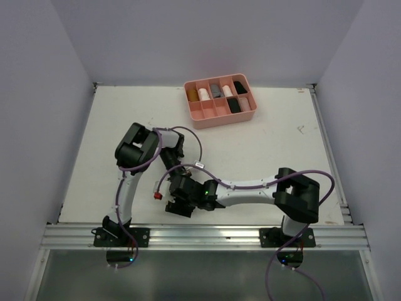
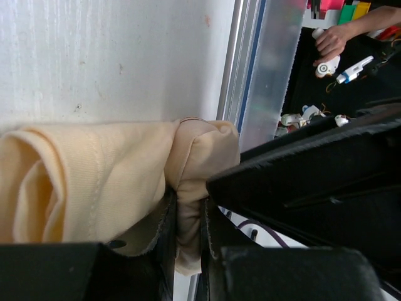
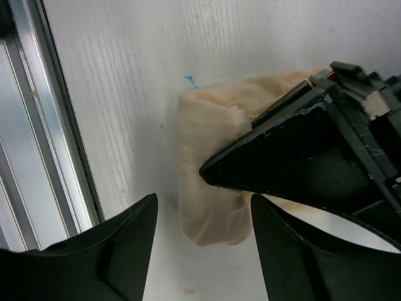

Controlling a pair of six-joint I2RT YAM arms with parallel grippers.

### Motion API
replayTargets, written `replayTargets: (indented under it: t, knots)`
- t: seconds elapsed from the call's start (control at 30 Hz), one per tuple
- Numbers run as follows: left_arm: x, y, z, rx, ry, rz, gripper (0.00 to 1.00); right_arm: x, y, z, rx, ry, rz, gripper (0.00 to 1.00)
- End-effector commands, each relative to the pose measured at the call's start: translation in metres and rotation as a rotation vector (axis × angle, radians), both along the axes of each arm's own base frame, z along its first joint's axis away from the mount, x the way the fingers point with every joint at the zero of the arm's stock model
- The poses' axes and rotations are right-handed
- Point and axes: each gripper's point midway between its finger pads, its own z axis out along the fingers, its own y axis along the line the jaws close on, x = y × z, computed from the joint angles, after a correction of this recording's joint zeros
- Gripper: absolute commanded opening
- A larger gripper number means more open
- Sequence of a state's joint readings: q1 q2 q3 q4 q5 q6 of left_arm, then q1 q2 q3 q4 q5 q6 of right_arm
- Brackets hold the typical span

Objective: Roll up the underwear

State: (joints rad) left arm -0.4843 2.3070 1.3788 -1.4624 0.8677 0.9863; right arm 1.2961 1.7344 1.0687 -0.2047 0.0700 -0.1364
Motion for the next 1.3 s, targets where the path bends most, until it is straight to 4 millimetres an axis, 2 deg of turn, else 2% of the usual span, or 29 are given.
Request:
replayTargets:
  t: [0.0,0.17,0.23,0.27,0.37,0.4,0.5,0.6,0.7,0.77,0.8,0.83,0.9,0.93,0.97,1.0,1.03,1.07,1.1,1.13,1.17,1.2,1.23,1.27]
  knots:
    - [0.044,0.023,-0.087,-0.01,-0.331,-0.172,0.18,-0.003,0.004,-0.011,-0.008,-0.025,0.026,0.65]
    - [0.045,0.024,-0.087,-0.006,-0.329,-0.161,0.18,-0.006,-0.003,-0.023,-0.037,-0.026,0.027,0.62]
    - [0.045,0.023,-0.087,-0.01,-0.331,-0.158,0.18,-0.005,-0.004,-0.029,-0.045,-0.032,0.026,0.55]
    - [0.045,0.024,-0.087,-0.009,-0.33,-0.159,0.2,-0.004,-0.004,-0.029,-0.04,-0.037,0.022,0.42]
    - [0.049,0.02,-0.082,-0.028,-0.348,-0.148,0.24,-0.005,-0.003,-0.031,-0.031,-0.038,0.028,0.22]
    - [0.05,0.018,-0.08,-0.034,-0.353,-0.142,0.26,-0.007,-0.003,-0.033,-0.034,-0.029,0.042,0.12]
    - [0.062,0.009,-0.065,-0.078,-0.399,-0.117,0.38,-0.017,-0.007,-0.044,-0.057,0.028,0.061,0.0]
    - [0.082,-0.002,-0.033,-0.165,-0.466,-0.073,0.46,-0.025,-0.009,-0.05,-0.066,0.072,0.066,0.0]
    - [0.111,-0.009,0.015,-0.282,-0.572,0.001,0.57,-0.034,-0.007,-0.049,-0.055,0.144,0.073,0.0]
    - [0.136,-0.006,0.055,-0.363,-0.664,0.079,0.62,-0.038,-0.006,-0.047,-0.041,0.204,0.071,0.0]
    - [0.145,-0.003,0.077,-0.408,-0.73,0.095,0.66,-0.038,-0.005,-0.044,-0.03,0.231,0.052,0.0]
    - [0.157,0.008,0.089,-0.422,-0.78,0.137,0.68,-0.042,-0.004,-0.043,-0.016,0.277,0.058,0.0]
    - [0.169,0.017,0.108,-0.451,-0.855,0.201,0.73,-0.035,-0.004,-0.038,0.001,0.335,0.014,0.0]
    - [0.185,0.029,0.126,-0.461,-0.964,0.24,0.75,-0.035,-0.004,-0.037,0.012,0.381,-0.014,0.0]
    - [0.184,0.036,0.128,-0.46,-0.984,0.272,0.8,-0.028,-0.003,-0.033,0.04,0.432,-0.031,0.0]
    - [0.186,0.043,0.146,-0.455,-1.041,0.314,0.82,-0.027,-0.002,-0.031,0.055,0.48,-0.058,0.0]
    - [0.2,0.057,0.152,-0.443,-1.12,0.352,0.85,-0.025,-0.002,-0.033,0.059,0.515,-0.071,0.0]
    - [0.198,0.065,0.151,-0.416,-1.134,0.37,0.93,-0.021,-0.002,-0.03,0.071,0.559,-0.08,0.0]
    - [0.196,0.07,0.166,-0.417,-1.196,0.374,1.0,-0.018,-0.001,-0.03,0.075,0.591,-0.1,0.0]
    - [0.197,0.077,0.169,-0.408,-1.229,0.39,1.0,-0.016,-0.002,-0.036,0.068,0.624,-0.114,0.0]
    - [0.196,0.079,0.177,-0.41,-1.27,0.391,1.0,-0.009,0.001,-0.034,0.084,0.651,-0.128,0.0]
    - [0.19,0.08,0.196,-0.415,-1.326,0.409,1.0,-0.011,0.003,-0.032,0.094,0.703,-0.137,0.0]
    - [0.198,0.08,0.21,-0.428,-1.406,0.423,1.0,-0.01,0.004,-0.032,0.1,0.736,-0.144,0.0]
    - [0.197,0.086,0.209,-0.394,-1.424,0.466,1.0,-0.003,0.006,-0.037,0.106,0.769,-0.165,0.0]
